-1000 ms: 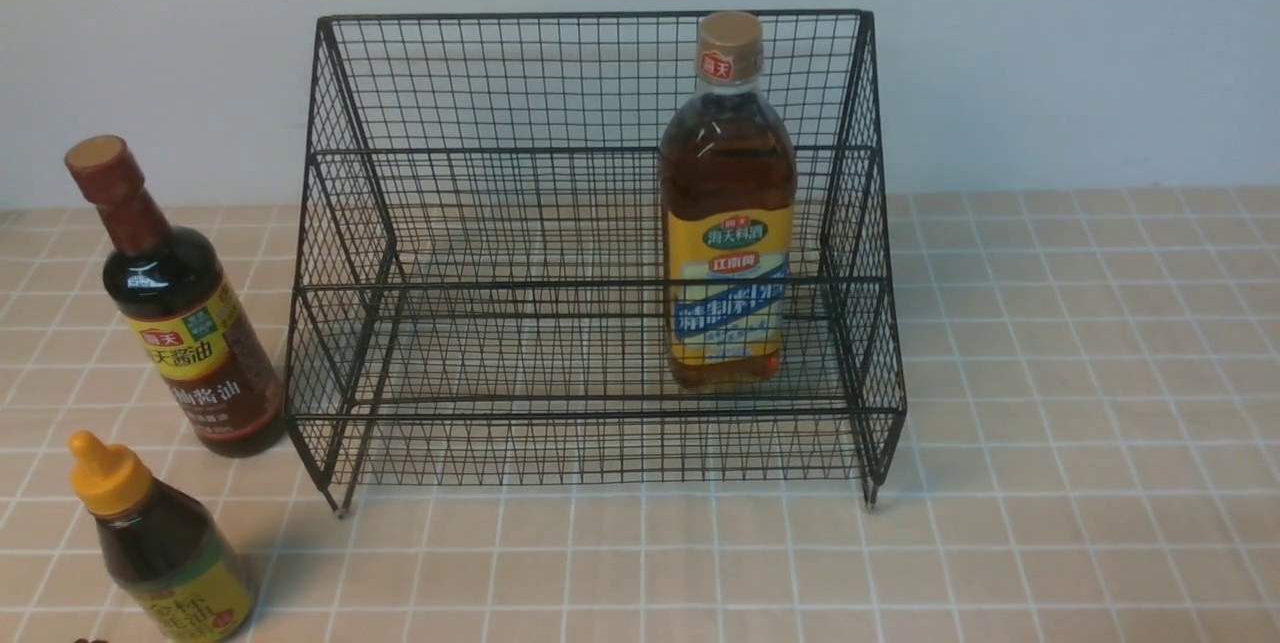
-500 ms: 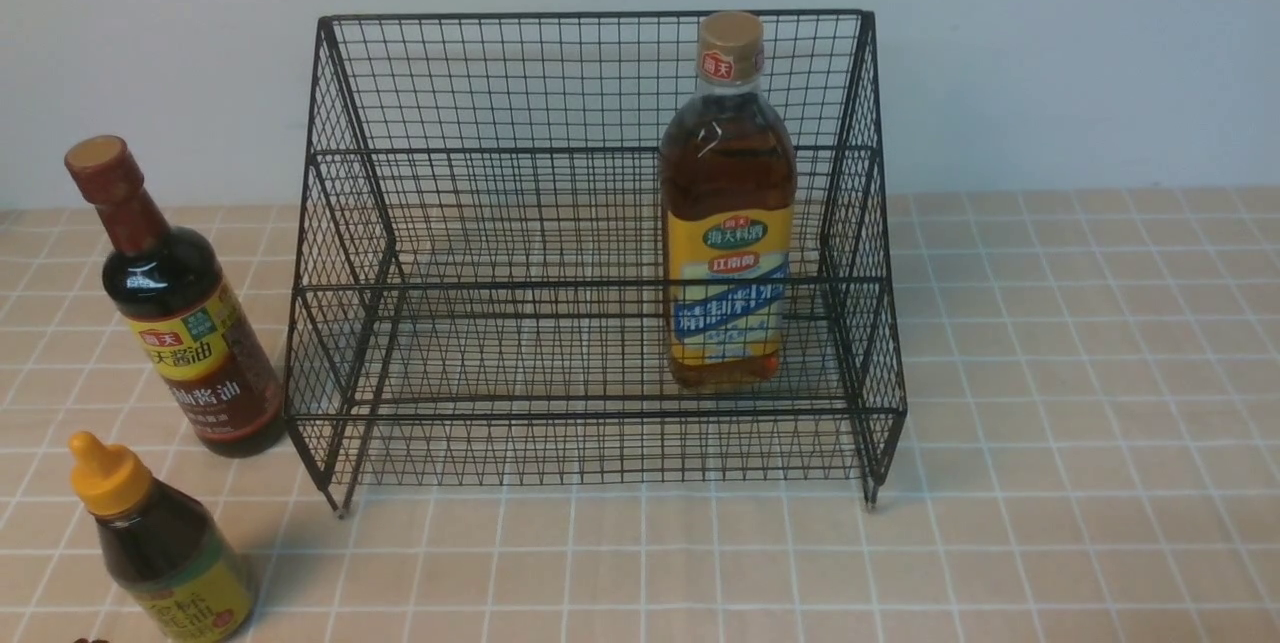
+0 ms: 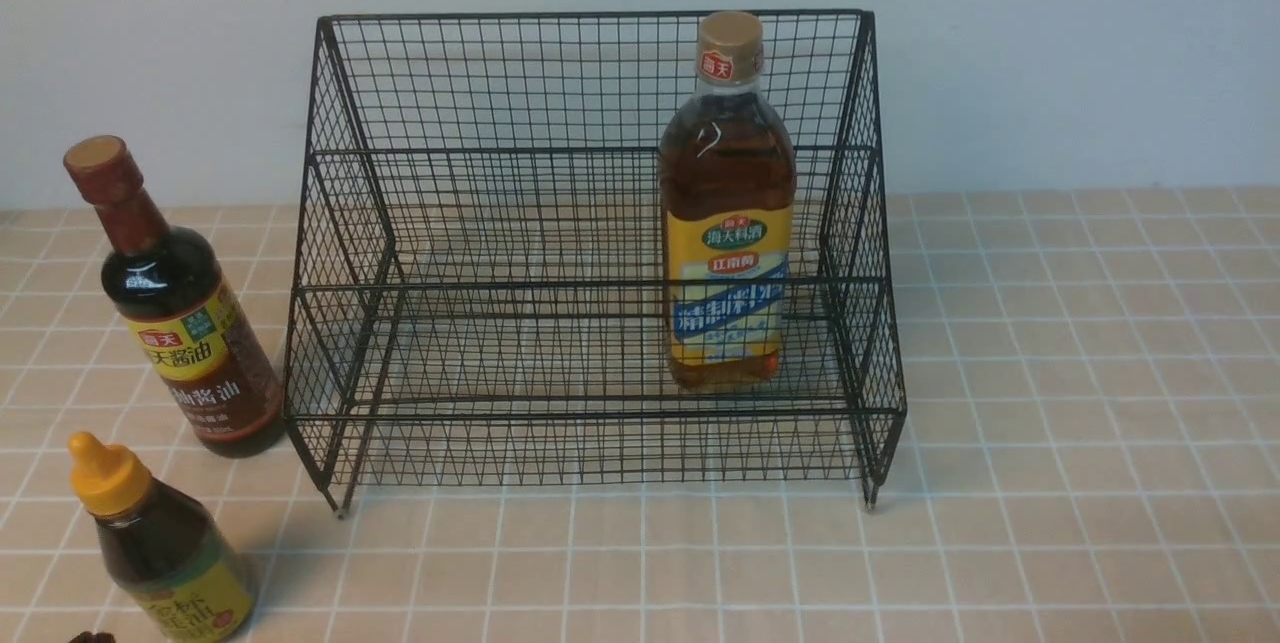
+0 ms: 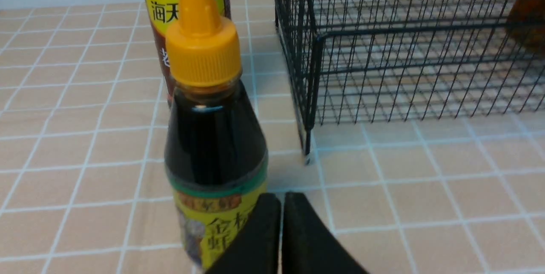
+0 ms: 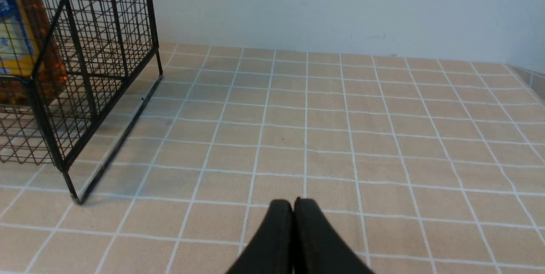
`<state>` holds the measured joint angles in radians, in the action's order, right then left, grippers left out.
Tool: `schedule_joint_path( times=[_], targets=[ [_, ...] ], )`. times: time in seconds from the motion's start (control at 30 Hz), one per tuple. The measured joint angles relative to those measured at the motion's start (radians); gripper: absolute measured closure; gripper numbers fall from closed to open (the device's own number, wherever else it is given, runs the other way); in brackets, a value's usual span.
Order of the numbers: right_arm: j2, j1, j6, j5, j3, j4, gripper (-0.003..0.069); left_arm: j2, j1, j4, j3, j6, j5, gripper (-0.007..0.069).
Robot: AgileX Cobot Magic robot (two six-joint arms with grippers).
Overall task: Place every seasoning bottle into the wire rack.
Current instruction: Use the left arm to grab the condiment bottle closest to it
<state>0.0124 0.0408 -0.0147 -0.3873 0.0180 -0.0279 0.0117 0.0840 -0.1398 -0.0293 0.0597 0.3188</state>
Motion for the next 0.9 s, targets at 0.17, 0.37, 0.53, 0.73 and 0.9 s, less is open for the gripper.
schedule_joint_path(
  times=[0.17, 0.37, 0.53, 0.73, 0.9],
  targets=[
    [0.000, 0.000, 0.000, 0.001, 0.000, 0.000, 0.0672, 0.000, 0.000, -0.105, -0.001, -0.004, -0.187, 0.0631],
    [0.000, 0.000, 0.000, 0.001, 0.000, 0.000, 0.0672, 0.000, 0.000, -0.203, -0.001, -0.001, -0.482, 0.0631],
    [0.000, 0.000, 0.000, 0.001, 0.000, 0.000, 0.0672, -0.004, 0.000, -0.194, -0.001, 0.070, -0.617, 0.0629],
    [0.000, 0.000, 0.000, 0.001, 0.000, 0.000, 0.0672, -0.162, 0.000, -0.193, 0.006, 0.110, -0.615, 0.0519],
    [0.000, 0.000, 0.000, 0.001, 0.000, 0.000, 0.0672, -0.344, 0.000, -0.191, 0.060, 0.114, -0.630, 0.0296]
  ],
)
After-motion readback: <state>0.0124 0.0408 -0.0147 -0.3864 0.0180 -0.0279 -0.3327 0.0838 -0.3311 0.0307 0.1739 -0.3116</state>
